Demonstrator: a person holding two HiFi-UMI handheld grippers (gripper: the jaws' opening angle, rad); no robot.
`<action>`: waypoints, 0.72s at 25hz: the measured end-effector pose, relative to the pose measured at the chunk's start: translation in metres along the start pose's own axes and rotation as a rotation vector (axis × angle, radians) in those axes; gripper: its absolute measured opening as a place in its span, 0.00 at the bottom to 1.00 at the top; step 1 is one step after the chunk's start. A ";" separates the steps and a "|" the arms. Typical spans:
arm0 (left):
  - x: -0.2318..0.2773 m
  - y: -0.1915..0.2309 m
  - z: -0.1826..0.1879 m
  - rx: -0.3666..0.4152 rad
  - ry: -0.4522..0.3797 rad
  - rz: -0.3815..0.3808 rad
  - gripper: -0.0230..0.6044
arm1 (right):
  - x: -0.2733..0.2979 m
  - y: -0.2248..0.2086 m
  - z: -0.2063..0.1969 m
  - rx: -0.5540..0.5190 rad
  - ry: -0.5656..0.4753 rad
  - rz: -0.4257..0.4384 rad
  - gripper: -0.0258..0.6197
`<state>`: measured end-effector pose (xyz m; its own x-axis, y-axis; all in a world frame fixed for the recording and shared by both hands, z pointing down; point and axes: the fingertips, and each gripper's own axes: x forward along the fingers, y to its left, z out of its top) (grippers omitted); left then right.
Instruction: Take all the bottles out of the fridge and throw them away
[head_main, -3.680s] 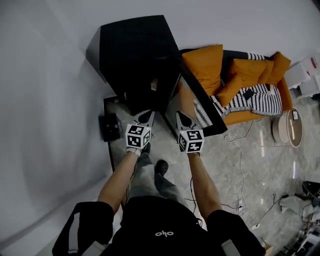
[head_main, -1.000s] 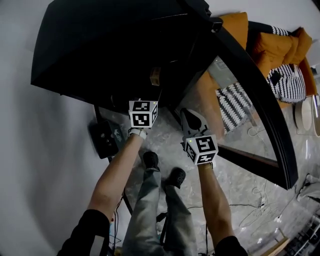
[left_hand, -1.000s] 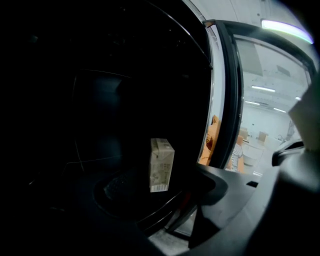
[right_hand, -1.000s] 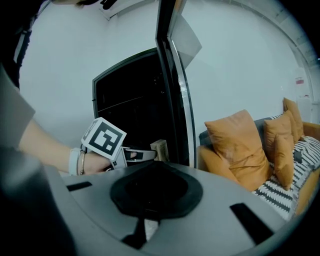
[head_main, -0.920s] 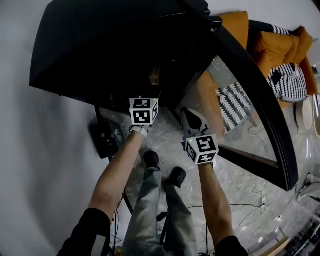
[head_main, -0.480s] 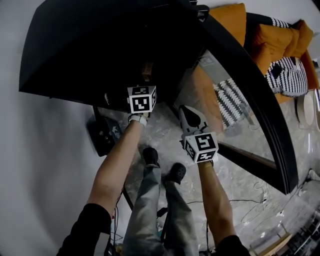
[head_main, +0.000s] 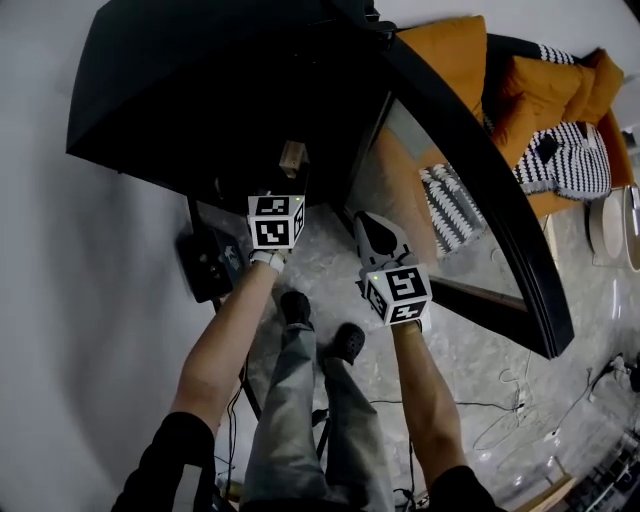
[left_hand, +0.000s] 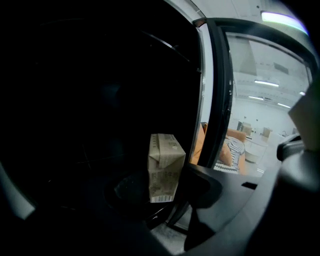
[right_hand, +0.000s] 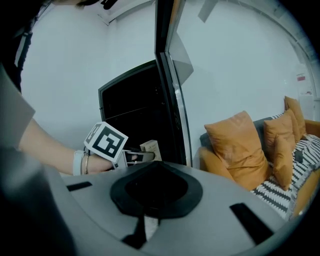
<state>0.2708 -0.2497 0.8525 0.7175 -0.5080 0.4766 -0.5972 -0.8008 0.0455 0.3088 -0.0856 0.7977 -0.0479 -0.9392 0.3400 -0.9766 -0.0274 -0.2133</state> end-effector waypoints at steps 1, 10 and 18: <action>-0.011 -0.003 -0.001 0.001 0.000 -0.002 0.36 | -0.005 0.003 0.002 0.002 0.000 0.003 0.05; -0.133 -0.032 0.024 -0.056 -0.066 0.007 0.36 | -0.056 0.040 0.027 0.022 0.017 0.030 0.05; -0.265 -0.059 0.063 -0.096 -0.129 0.025 0.36 | -0.128 0.087 0.052 0.052 0.045 0.036 0.05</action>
<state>0.1386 -0.0879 0.6684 0.7385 -0.5686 0.3624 -0.6424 -0.7566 0.1220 0.2408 0.0143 0.6876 -0.0931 -0.9236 0.3718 -0.9619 -0.0129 -0.2730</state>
